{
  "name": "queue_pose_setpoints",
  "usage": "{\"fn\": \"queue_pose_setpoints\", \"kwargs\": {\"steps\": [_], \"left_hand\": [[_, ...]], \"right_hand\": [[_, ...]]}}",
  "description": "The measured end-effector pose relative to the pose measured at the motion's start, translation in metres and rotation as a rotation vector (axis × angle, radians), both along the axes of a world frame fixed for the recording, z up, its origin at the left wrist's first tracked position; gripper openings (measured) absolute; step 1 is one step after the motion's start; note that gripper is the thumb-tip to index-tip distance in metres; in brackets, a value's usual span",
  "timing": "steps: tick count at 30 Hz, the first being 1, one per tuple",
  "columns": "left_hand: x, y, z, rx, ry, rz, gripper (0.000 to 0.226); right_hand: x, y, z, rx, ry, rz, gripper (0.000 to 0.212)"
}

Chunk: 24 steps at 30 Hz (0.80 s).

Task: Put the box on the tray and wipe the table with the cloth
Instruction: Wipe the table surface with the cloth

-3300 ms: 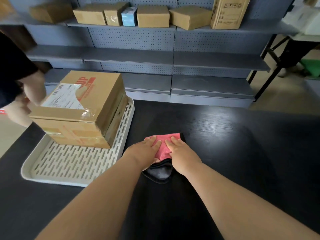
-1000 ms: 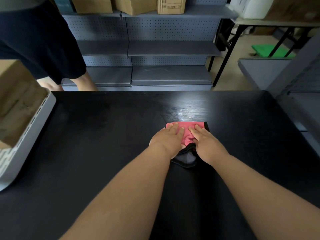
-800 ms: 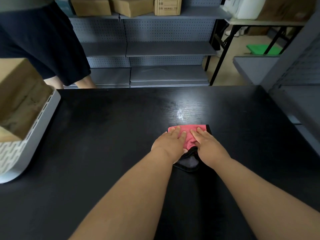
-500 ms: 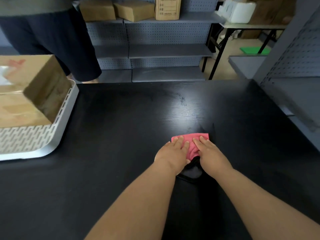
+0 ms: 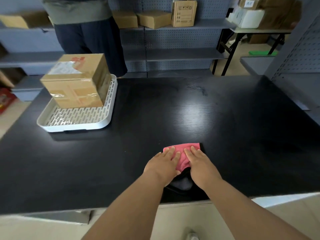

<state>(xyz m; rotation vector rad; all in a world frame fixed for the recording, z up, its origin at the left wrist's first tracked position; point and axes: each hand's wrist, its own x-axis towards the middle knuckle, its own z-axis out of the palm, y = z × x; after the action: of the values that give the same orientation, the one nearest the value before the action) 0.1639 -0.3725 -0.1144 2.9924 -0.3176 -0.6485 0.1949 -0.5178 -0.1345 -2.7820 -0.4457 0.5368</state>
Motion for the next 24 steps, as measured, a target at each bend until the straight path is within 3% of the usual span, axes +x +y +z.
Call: {"fn": "queue_pose_setpoints", "kwargs": {"steps": [11,24], "left_hand": [[-0.042,0.042,0.001,0.031,0.001,0.033,0.067],[0.021,0.062,0.000,0.050,0.022,0.014,0.070]], "right_hand": [[-0.032,0.043,0.005,-0.002,-0.011,0.102,0.063],[0.021,0.057,0.009,-0.002,0.020,0.126,0.068]]}}
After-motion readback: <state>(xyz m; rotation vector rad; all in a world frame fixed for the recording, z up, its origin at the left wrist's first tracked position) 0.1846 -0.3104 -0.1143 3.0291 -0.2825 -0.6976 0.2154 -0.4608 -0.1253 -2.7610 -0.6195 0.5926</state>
